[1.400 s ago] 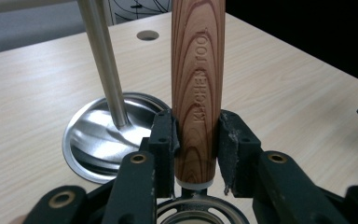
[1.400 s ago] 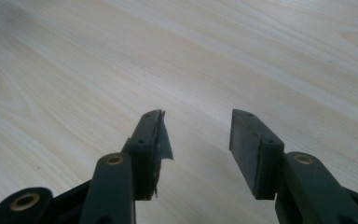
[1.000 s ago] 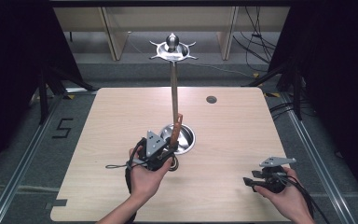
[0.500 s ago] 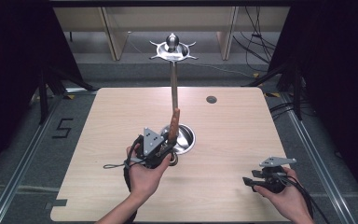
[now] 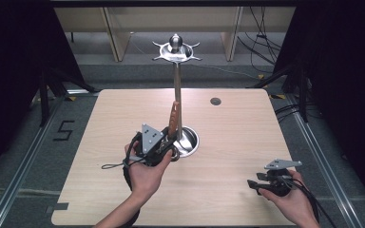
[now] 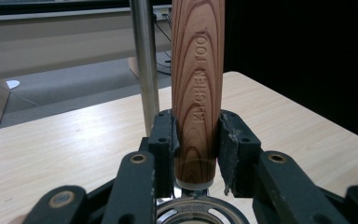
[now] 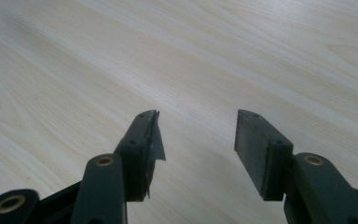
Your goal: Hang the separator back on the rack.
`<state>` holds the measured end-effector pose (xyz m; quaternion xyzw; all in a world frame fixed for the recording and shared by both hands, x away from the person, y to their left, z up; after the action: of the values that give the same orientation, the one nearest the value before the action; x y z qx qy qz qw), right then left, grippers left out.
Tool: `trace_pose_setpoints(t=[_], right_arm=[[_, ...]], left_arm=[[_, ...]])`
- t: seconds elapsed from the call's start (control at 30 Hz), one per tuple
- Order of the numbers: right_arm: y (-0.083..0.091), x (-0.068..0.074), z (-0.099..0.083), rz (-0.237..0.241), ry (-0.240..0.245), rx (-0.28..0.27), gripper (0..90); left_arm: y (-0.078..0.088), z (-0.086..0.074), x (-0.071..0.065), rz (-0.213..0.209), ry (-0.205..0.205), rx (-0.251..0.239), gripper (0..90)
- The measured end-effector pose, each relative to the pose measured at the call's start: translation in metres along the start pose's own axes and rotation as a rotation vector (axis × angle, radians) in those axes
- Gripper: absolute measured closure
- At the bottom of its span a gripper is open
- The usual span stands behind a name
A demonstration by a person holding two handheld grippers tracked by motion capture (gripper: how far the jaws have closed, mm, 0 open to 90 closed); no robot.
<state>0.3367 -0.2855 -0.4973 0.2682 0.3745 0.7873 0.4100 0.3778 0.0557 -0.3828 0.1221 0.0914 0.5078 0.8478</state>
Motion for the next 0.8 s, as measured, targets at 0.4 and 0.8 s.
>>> trace_pose_setpoints(t=[0.4, 0.8], right_arm=[[-0.002, -0.002, 0.0, -0.004, 0.018, -0.035, 49.9], [-0.005, 0.001, 0.001, -0.007, -0.01, -0.079, 49.9]], left_arm=[[0.002, 0.015, 0.0, 0.02, 0.026, -0.038, 67.8], [0.002, 0.023, 0.0, 0.032, 0.031, -0.06, 67.8]])
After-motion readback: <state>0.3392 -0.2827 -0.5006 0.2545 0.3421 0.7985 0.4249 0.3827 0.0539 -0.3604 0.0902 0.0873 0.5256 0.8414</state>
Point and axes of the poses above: each handheld gripper's, and its own axes: y roughly backward along the jaws, z roughly out of its top, x roughly to its left, the point moved 4 cm from there along -y, roughly forward along the jaws, and after that the axes turned 2 degrees about x, right-handed, at the moved point
